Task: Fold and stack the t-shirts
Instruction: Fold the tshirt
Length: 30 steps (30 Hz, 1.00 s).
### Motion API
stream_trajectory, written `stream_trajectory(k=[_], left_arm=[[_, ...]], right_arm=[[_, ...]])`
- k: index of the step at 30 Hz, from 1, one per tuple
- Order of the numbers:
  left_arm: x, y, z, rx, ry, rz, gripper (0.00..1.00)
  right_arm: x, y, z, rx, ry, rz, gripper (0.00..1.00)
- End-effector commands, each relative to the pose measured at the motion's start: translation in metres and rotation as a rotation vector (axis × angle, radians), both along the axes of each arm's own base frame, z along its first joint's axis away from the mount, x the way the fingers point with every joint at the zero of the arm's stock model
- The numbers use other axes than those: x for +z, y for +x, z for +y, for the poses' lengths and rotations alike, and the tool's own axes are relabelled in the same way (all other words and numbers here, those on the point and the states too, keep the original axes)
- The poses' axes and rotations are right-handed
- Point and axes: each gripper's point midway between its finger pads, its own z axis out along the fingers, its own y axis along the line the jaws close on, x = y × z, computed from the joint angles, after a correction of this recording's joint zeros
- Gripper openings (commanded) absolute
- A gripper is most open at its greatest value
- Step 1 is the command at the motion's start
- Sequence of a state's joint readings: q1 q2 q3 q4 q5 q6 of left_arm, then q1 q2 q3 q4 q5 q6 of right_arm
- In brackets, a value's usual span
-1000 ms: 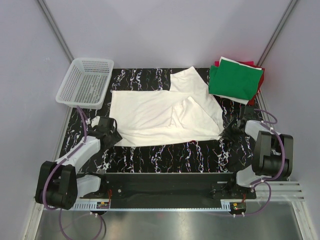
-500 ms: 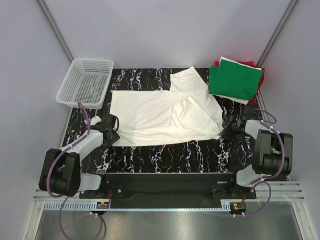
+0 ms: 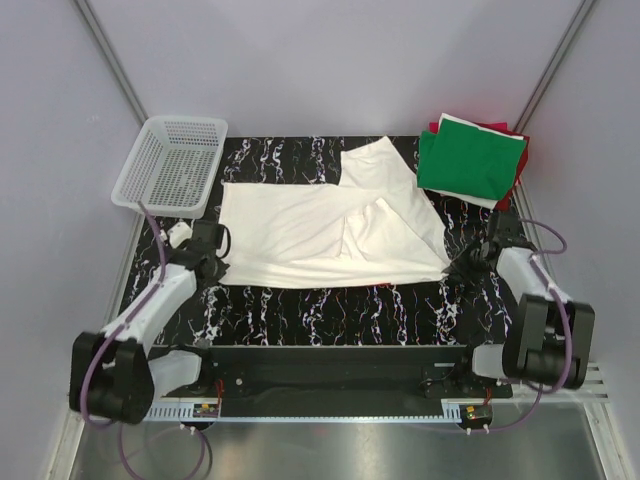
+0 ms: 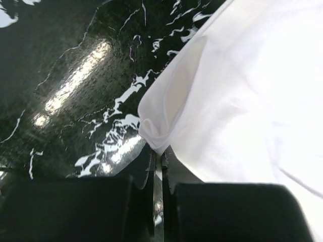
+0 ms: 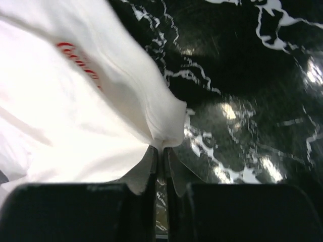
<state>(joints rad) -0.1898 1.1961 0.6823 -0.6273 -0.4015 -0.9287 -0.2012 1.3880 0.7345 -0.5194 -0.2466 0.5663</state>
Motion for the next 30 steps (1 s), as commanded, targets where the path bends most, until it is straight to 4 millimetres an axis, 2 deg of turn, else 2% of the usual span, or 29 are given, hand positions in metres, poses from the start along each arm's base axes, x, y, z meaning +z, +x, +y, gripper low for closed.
stream_trajectory(k=[1, 2, 3, 5, 8, 12, 17, 20, 21, 22, 24, 25, 26, 27, 28, 29, 30], left_arm=[[0.038, -0.012, 0.015, 0.056, 0.033, -0.064, 0.0], [0.039, -0.017, 0.011, 0.052, 0.007, -0.065, 0.0], [0.044, -0.021, 0.01, 0.051, -0.009, -0.087, 0.0], [0.041, -0.031, 0.005, 0.048, -0.043, -0.079, 0.0], [0.042, -0.043, 0.008, 0.056, -0.046, -0.08, 0.01], [0.046, -0.058, 0.011, 0.067, -0.05, -0.086, 0.03], [0.048, -0.066, -0.005, 0.042, -0.142, -0.082, 0.06], [0.05, -0.077, -0.015, 0.031, -0.204, -0.067, 0.08], [0.05, -0.086, -0.015, 0.029, -0.212, -0.052, 0.09], [0.051, -0.092, -0.015, 0.029, -0.219, -0.044, 0.11], [0.054, -0.111, -0.016, 0.018, -0.234, -0.035, 0.25], [0.055, -0.117, -0.016, 0.001, -0.239, -0.036, 0.33], [0.063, -0.124, -0.019, -0.021, -0.264, -0.072, 0.39], [0.066, -0.133, -0.019, -0.033, -0.268, -0.067, 0.56], [0.073, -0.137, -0.02, -0.058, -0.273, -0.096, 0.64], [0.089, -0.139, -0.02, -0.074, -0.289, -0.172, 0.74], [0.097, -0.141, -0.019, -0.094, -0.278, -0.201, 0.9]], right_arm=[[0.037, -0.012, -0.015, -0.079, -0.078, -0.036, 0.0], [0.048, -0.015, -0.015, -0.086, -0.081, -0.068, 0.0], [0.049, -0.023, -0.012, -0.102, -0.072, -0.053, 0.0], [0.061, -0.028, -0.011, -0.125, -0.07, -0.093, 0.0], [0.068, -0.04, -0.008, -0.166, -0.057, -0.094, 0.0], [0.067, -0.058, -0.007, -0.212, -0.053, -0.042, 0.0], [0.078, -0.073, -0.001, -0.239, -0.025, -0.036, 0.0], [0.082, -0.09, 0.006, -0.247, -0.002, -0.031, 0.02], [0.081, -0.101, 0.009, -0.259, 0.007, 0.001, 0.07], [0.086, -0.107, 0.011, -0.267, 0.009, -0.024, 0.2], [0.091, -0.117, 0.013, -0.298, 0.016, -0.033, 0.37], [0.094, -0.119, 0.013, -0.308, 0.014, -0.045, 0.51], [0.107, -0.119, 0.011, -0.32, 0.009, -0.096, 0.83], [0.11, -0.125, 0.008, -0.332, -0.012, -0.094, 0.97], [0.116, -0.127, 0.007, -0.337, -0.025, -0.111, 1.0], [0.126, -0.129, 0.004, -0.336, -0.046, -0.131, 1.0], [0.132, -0.13, -0.004, -0.357, -0.086, -0.149, 1.0]])
